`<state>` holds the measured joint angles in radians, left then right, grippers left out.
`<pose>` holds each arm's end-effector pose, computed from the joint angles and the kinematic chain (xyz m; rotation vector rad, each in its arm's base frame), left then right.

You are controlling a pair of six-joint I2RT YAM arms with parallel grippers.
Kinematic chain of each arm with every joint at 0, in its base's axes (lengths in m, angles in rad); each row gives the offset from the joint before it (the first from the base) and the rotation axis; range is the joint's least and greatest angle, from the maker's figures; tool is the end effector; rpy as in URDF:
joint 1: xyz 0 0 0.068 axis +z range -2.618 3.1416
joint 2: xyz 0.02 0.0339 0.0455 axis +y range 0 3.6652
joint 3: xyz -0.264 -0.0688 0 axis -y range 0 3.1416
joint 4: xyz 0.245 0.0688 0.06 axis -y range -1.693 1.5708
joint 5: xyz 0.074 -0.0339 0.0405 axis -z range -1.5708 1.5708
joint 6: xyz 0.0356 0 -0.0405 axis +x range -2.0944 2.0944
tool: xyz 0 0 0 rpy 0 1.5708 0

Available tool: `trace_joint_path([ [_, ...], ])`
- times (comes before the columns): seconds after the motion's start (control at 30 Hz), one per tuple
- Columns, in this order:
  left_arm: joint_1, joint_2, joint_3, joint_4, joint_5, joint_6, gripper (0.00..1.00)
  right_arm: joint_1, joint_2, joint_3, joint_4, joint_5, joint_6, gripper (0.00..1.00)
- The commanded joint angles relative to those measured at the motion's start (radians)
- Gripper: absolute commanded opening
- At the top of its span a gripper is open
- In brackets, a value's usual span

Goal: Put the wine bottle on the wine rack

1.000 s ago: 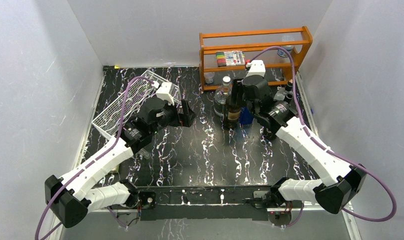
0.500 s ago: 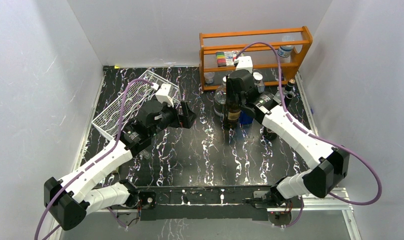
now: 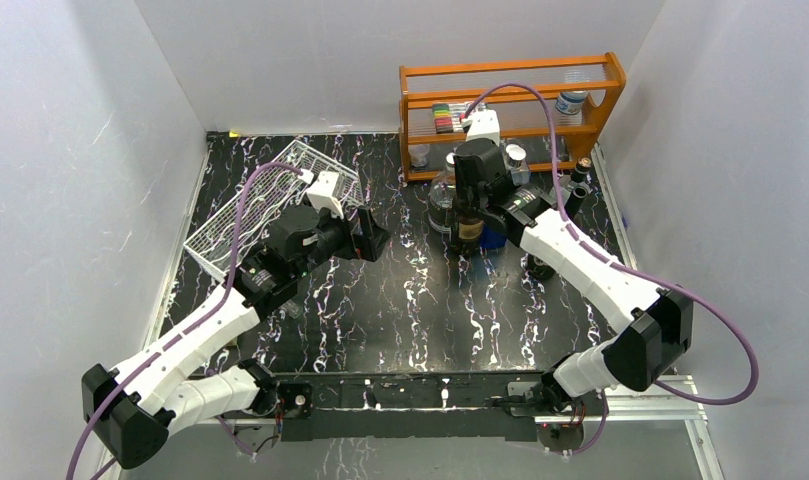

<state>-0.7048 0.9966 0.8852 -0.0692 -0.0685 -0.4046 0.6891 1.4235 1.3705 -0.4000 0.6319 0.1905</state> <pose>0.1802 -0.1501 0.3479 0.2196 1.7981 -0.7426 0.2615 0.1882 0.3766 -0.0920 1.9300 -0.0559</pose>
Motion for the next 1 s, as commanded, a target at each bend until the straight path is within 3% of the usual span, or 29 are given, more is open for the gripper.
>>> trace_joint_path([
  [0.0, -0.002, -0.022, -0.015, -0.018, -0.007, 0.054, 0.98, -0.001, -0.082, -0.003, 0.068, -0.048, -0.041, 0.16],
  [0.1, -0.002, -0.004, -0.025, -0.017, 0.003, 0.028, 0.97, 0.0, -0.129, 0.005, 0.027, -0.129, -0.033, 0.12],
  [0.3, -0.004, 0.055, -0.046, 0.036, 0.18, 0.066, 0.95, 0.0, -0.238, -0.048, 0.01, -0.325, 0.021, 0.09],
  [0.57, -0.027, 0.027, -0.239, 0.336, 0.382, 0.075, 0.92, 0.0, -0.361, -0.197, 0.073, -0.544, 0.003, 0.05],
  [0.73, -0.06, 0.04, -0.329, 0.487, 0.425, 0.099, 0.91, -0.001, -0.386, -0.25, 0.082, -0.634, 0.024, 0.03],
  [0.97, -0.088, 0.1, -0.347, 0.513, 0.415, 0.203, 0.9, -0.001, -0.426, -0.303, 0.148, -0.732, 0.117, 0.03],
])
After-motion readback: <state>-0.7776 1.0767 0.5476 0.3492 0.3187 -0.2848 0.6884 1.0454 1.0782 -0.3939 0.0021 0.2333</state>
